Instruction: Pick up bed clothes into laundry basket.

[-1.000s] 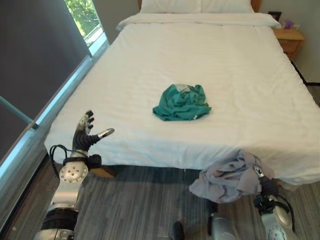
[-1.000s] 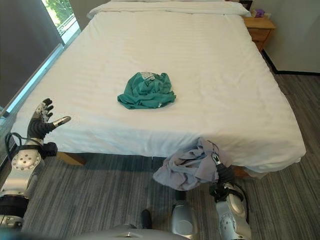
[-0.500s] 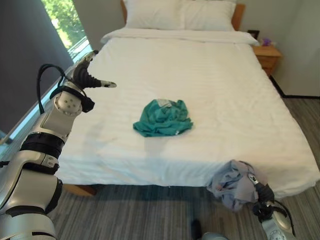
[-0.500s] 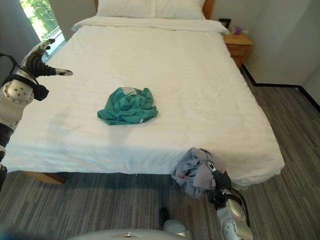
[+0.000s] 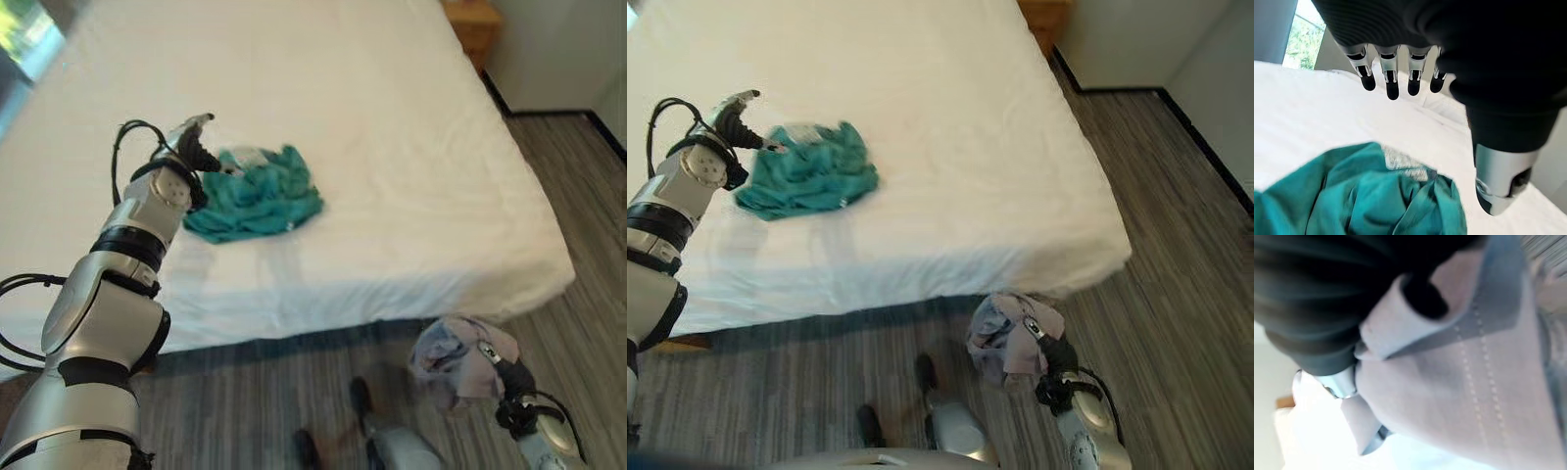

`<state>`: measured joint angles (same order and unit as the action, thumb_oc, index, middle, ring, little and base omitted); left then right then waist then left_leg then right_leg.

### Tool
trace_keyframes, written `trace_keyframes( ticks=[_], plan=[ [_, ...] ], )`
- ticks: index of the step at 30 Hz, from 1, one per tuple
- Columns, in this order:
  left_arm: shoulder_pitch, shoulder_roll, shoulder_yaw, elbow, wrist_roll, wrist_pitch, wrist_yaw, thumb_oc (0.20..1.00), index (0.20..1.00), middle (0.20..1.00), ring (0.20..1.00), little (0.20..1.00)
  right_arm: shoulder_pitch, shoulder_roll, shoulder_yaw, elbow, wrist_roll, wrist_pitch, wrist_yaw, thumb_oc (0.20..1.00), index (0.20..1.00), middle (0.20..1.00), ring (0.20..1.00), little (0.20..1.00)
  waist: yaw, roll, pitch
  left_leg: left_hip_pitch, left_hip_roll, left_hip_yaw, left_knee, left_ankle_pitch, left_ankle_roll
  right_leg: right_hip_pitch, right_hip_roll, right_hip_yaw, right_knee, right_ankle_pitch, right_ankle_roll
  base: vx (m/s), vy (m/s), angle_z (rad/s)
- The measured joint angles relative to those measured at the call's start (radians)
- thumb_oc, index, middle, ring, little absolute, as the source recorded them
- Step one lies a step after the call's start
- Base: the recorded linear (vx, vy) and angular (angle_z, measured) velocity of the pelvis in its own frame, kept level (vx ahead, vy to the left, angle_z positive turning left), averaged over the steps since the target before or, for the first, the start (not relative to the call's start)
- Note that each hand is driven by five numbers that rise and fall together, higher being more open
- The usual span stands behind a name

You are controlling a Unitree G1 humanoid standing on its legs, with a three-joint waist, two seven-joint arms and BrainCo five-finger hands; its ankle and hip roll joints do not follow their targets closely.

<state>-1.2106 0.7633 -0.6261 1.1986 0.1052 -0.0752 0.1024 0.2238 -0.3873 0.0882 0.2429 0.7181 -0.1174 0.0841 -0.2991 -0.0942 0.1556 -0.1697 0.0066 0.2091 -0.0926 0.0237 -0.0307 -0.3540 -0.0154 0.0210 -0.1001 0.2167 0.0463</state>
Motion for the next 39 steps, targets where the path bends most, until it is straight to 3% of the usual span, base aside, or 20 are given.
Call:
trace_keyframes(
  ticks=[4, 8, 9, 17, 20, 23, 25, 26, 28, 29, 31, 32, 33, 34, 36, 37, 39],
  plan=[
    [-0.066, 0.006, 0.007, 0.042, -0.003, 0.001, 0.014, 1.0, 1.0, 1.0, 1.0, 1.0, 0.0, -0.035, 0.01, -0.03, 0.0, -0.018, 0.0, 0.2, 0.2, 0.2, 0.2, 0.2, -0.001, -0.008, 0.055, -0.083, -0.004, 0.014, 0.0, 0.011, -0.001, -0.087, -0.001, 0.016, 0.0, 0.012, 0.015, -0.09, -0.017, -0.09],
    [-0.08, 0.026, 0.075, 0.049, -0.022, -0.013, 0.081, 1.0, 1.0, 1.0, 1.0, 1.0, -0.033, -0.035, 0.046, -0.038, -0.001, -0.028, -0.007, 0.2, 0.2, 0.2, 0.2, 0.2, 0.001, -0.026, 0.127, -0.16, 0.007, 0.028, 0.004, 0.013, -0.003, -0.167, 0.013, 0.028, 0.001, 0.047, -0.007, -0.04, -0.012, -0.1],
    [-0.082, 0.027, 0.079, 0.039, -0.022, -0.014, 0.091, 0.2, 0.2, 0.2, 0.2, 0.2, -0.036, -0.035, 0.053, -0.038, -0.002, -0.028, -0.009, 0.2, 0.2, 0.2, 0.2, 0.2, 0.003, -0.024, 0.132, -0.159, 0.011, 0.026, 0.003, 0.012, -0.005, -0.167, 0.017, 0.027, 0.001, 0.048, -0.008, 0.0, 0.0, 0.0],
    [-0.055, 0.024, 0.041, -0.021, 0.037, -0.009, 0.064, 0.2, 0.2, 0.2, 0.2, 0.2, -0.073, -0.032, 0.076, -0.041, -0.002, -0.038, -0.008, 0.2, 0.2, 0.2, 0.2, 0.2, 0.03, -0.003, 0.145, -0.102, 0.02, 0.021, 0.0, 0.005, -0.014, -0.109, 0.022, 0.016, 0.0, 0.022, 0.017, 0.0, 0.002, 0.02],
    [-0.015, 0.03, 0.053, -0.093, 0.027, -0.007, 0.048, 0.2, 0.2, 0.2, 0.2, 0.2, -0.079, -0.031, 0.075, -0.036, -0.002, -0.04, -0.008, 0.2, 0.2, 0.2, 0.2, 0.2, 0.04, 0.007, 0.149, -0.095, 0.017, 0.02, 0.0, 0.006, -0.013, -0.101, 0.018, 0.011, 0.0, 0.017, 0.012, 0.01, 0.001, 0.02],
    [0.13, 0.014, 0.176, -0.296, -0.062, -0.024, 0.04, 0.2, 0.2, 0.2, 0.2, 0.2, -0.094, -0.031, 0.067, -0.021, -0.002, -0.038, -0.01, 0.2, 0.2, 0.2, 0.2, 0.2, 0.053, 0.022, 0.154, -0.067, 0.019, 0.016, 0.0, 0.005, -0.014, -0.072, 0.019, 0.006, 0.001, 0.024, 0.002, 0.06, 0.01, 0.01],
    [0.366, -0.005, 0.307, -0.568, -0.201, -0.04, 0.027, 0.2, 0.2, 0.2, 0.2, 0.2, -0.128, -0.027, 0.038, -0.023, -0.003, -0.035, -0.012, 0.2, 0.2, 0.2, 0.2, 0.2, 0.062, 0.04, 0.162, -0.029, 0.021, -0.001, -0.003, -0.001, -0.019, -0.028, 0.019, -0.004, 0.001, 0.016, -0.006, 0.09, 0.035, 0.14],
    [0.533, -0.04, 0.386, -0.738, -0.282, -0.057, 0.026, 0.2, 0.2, 0.2, 0.2, 0.2, -0.145, -0.026, 0.006, -0.024, -0.005, -0.034, -0.016, 0.2, 0.2, 0.2, 0.2, 0.2, 0.066, 0.051, 0.166, 0.006, 0.023, -0.007, -0.006, -0.006, -0.021, 0.009, 0.019, -0.014, 0.0, 0.006, -0.019, 0.09, 0.051, 0.24],
    [0.751, -0.103, 0.421, -0.873, -0.374, -0.088, 0.015, 0.2, 0.2, 0.2, 0.2, 0.2, -0.156, -0.018, -0.077, -0.033, -0.011, -0.056, -0.027, 0.2, 0.2, 0.2, 0.2, 0.2, 0.116, 0.08, 0.158, 0.04, 0.023, -0.027, -0.003, -0.01, -0.023, 0.05, 0.013, -0.043, 0.0, -0.034, -0.017, 0.17, 0.051, 0.28],
    [0.938, -0.157, 0.494, -1.005, -0.419, -0.095, 0.01, 0.2, 0.2, 0.2, 0.2, 0.2, -0.156, 0.0, -0.119, -0.032, -0.013, -0.053, -0.043, 0.2, 0.2, 0.2, 0.2, 0.2, 0.121, 0.097, 0.15, 0.063, 0.023, -0.033, -0.004, -0.017, -0.028, 0.077, 0.012, -0.045, 0.0, -0.036, -0.02, 0.24, 0.022, 0.15],
    [1.428, -0.34, 0.616, -1.249, -0.503, -0.101, -0.067, 0.2, 0.2, 0.2, 0.2, 0.2, -0.107, 0.02, -0.248, -0.104, -0.023, -0.034, -0.059, 0.2, 0.2, 0.2, 0.2, 0.2, 0.167, 0.146, 0.122, 0.18, 0.039, -0.048, -0.006, -0.057, -0.037, 0.202, 0.023, -0.063, 0.0, -0.07, -0.03, 0.17, -0.005, 0.19],
    [1.587, -0.442, 0.664, -1.258, -0.57, -0.118, -0.085, 0.2, 0.2, 0.2, 0.2, 0.2, -0.061, 0.03, -0.301, -0.153, -0.039, -0.044, -0.06, 0.2, 0.2, 0.2, 0.2, 0.2, 0.176, 0.164, 0.077, 0.217, 0.042, -0.058, -0.006, -0.068, -0.032, 0.236, 0.027, -0.07, -0.001, -0.09, -0.027, 0.07, -0.026, 0.44],
    [1.63, -0.464, 0.665, -1.202, -0.612, -0.11, -0.089, 0.2, 0.2, 0.2, 0.2, 0.2, -0.061, 0.028, -0.3, -0.151, -0.043, -0.059, -0.06, 0.2, 0.2, 0.2, 0.2, 0.2, 0.228, 0.19, 0.025, 0.214, 0.044, -0.069, -0.006, -0.072, -0.026, 0.251, 0.023, -0.098, 0.002, -0.109, -0.028, 0.08, -0.048, 0.31],
    [1.696, -0.489, 0.692, -1.214, -0.652, -0.11, -0.094, 0.2, 0.2, 0.2, 0.2, 0.2, -0.078, 0.051, -0.303, -0.154, -0.044, -0.057, -0.068, 0.2, 0.2, 0.2, 0.2, 0.2, 0.243, 0.169, -0.017, 0.215, 0.044, -0.078, -0.006, -0.084, -0.025, 0.244, 0.024, -0.093, 0.002, -0.113, -0.023, 0.05, -0.048, 0.23],
    [1.739, -0.562, 0.734, -1.214, -0.675, -0.11, -0.122, 0.2, 0.2, 0.2, 0.2, 0.2, -0.094, 0.077, -0.303, -0.158, -0.049, -0.058, -0.066, 0.2, 0.2, 0.2, 0.2, 0.2, 0.265, 0.174, -0.03, 0.245, 0.043, -0.09, -0.001, -0.071, -0.023, 0.282, 0.023, -0.105, 0.002, -0.106, -0.024, 0.03, -0.035, 0.38],
    [1.702, -0.614, 0.769, -1.192, -0.792, -0.109, -0.107, 0.2, 0.2, 0.2, 0.2, 0.2, -0.084, 0.072, -0.266, -0.158, -0.05, -0.059, -0.065, 0.2, 0.2, 0.2, 0.2, 0.2, 0.279, 0.157, -0.039, 0.266, 0.039, -0.131, 0.0, -0.067, -0.016, 0.315, 0.015, -0.135, 0.001, -0.111, -0.019, 0.03, -0.052, 0.63],
    [1.589, -0.613, 0.755, -1.186, -0.85, -0.11, -0.093, 0.2, 0.2, 0.2, 0.2, 0.2, -0.101, 0.115, -0.217, -0.159, -0.051, -0.057, -0.059, 0.2, 0.2, 0.2, 0.2, 0.2, 0.284, 0.103, -0.063, 0.266, 0.037, -0.134, 0.0, -0.061, -0.009, 0.322, 0.007, -0.137, 0.003, -0.112, -0.014, 0.03, -0.086, 0.23]
  ],
)
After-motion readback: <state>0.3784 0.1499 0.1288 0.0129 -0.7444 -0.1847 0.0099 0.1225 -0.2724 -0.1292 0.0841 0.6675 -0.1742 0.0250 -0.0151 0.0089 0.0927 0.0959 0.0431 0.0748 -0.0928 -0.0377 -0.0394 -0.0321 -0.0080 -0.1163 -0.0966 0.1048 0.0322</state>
